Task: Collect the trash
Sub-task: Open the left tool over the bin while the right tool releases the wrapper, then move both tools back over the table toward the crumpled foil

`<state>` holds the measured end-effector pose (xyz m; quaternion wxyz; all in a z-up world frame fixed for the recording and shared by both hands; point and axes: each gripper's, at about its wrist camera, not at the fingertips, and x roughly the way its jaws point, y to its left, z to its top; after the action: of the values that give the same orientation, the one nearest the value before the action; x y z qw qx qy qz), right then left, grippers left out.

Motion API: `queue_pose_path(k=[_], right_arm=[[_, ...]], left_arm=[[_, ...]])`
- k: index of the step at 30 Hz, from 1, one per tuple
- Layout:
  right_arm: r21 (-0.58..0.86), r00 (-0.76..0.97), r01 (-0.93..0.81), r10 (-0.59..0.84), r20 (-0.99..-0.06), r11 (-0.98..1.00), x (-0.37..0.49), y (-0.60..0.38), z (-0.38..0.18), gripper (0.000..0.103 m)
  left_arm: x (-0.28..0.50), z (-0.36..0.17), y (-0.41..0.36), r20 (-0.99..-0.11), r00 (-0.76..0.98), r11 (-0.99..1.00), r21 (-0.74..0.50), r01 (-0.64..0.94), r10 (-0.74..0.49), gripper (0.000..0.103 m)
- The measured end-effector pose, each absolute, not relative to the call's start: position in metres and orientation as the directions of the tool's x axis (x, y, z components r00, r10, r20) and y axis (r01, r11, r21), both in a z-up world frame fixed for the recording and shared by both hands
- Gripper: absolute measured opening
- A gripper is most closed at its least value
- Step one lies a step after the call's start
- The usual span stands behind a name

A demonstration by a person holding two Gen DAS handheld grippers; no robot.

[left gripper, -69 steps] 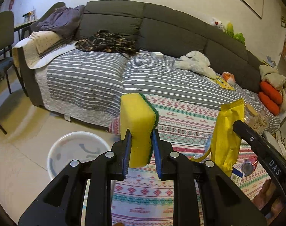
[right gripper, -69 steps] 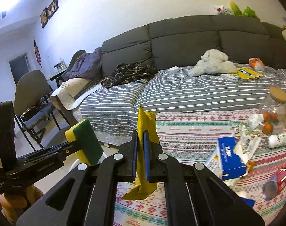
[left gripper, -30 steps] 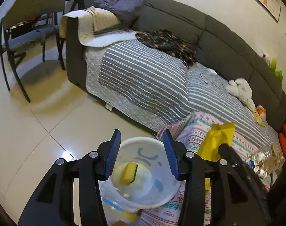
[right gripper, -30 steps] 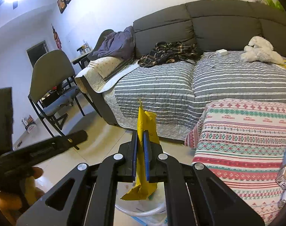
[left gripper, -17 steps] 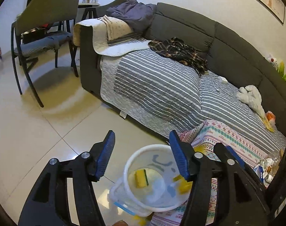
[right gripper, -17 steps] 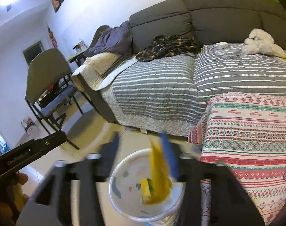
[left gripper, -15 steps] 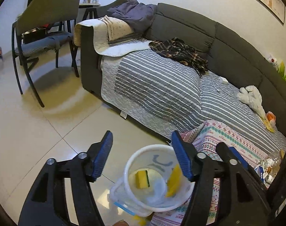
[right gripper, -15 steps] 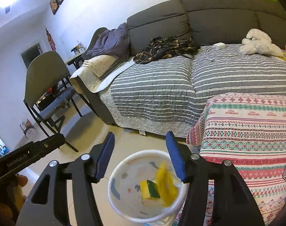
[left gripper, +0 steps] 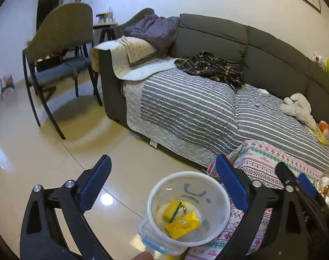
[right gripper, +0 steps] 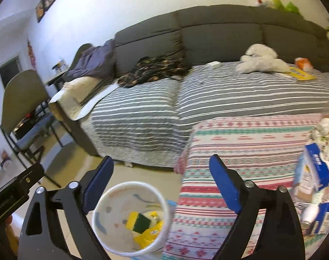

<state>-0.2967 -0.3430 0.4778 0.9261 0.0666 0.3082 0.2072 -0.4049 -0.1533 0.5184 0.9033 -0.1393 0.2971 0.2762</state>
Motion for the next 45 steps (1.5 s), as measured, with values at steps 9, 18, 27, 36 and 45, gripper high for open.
queue_pose_path(k=[9, 18, 27, 36, 45], right_arm=[[0.178, 0.775, -0.226, 0.288, -0.563, 0.958, -0.293, -0.387, 0.479, 0.095], [0.135, 0.800, -0.124, 0.180, -0.573, 0.983, -0.289, -0.450, 0.481, 0.095], [0.124, 0.802, -0.050, 0.114, -0.586, 0.991, -0.288, -0.509, 0.478, 0.095], [0.102, 0.792, 0.021, 0.045, -0.608, 0.995, -0.292, -0.562, 0.472, 0.095], [0.094, 0.765, 0.084, -0.004, -0.643, 0.992, -0.292, -0.613, 0.463, 0.095]], left_arm=[[-0.393, 0.516, -0.193, -0.606, 0.676, 0.825, -0.057, -0.563, 0.419, 0.096], [-0.374, 0.510, -0.247, -0.613, 0.699, 0.861, -0.059, -0.505, 0.369, 0.096], [-0.353, 0.499, -0.308, -0.627, 0.716, 0.900, -0.051, -0.432, 0.308, 0.096], [-0.340, 0.490, -0.357, -0.630, 0.734, 0.930, -0.052, -0.364, 0.252, 0.096], [-0.327, 0.477, -0.401, -0.650, 0.735, 0.953, -0.051, -0.299, 0.196, 0.096]])
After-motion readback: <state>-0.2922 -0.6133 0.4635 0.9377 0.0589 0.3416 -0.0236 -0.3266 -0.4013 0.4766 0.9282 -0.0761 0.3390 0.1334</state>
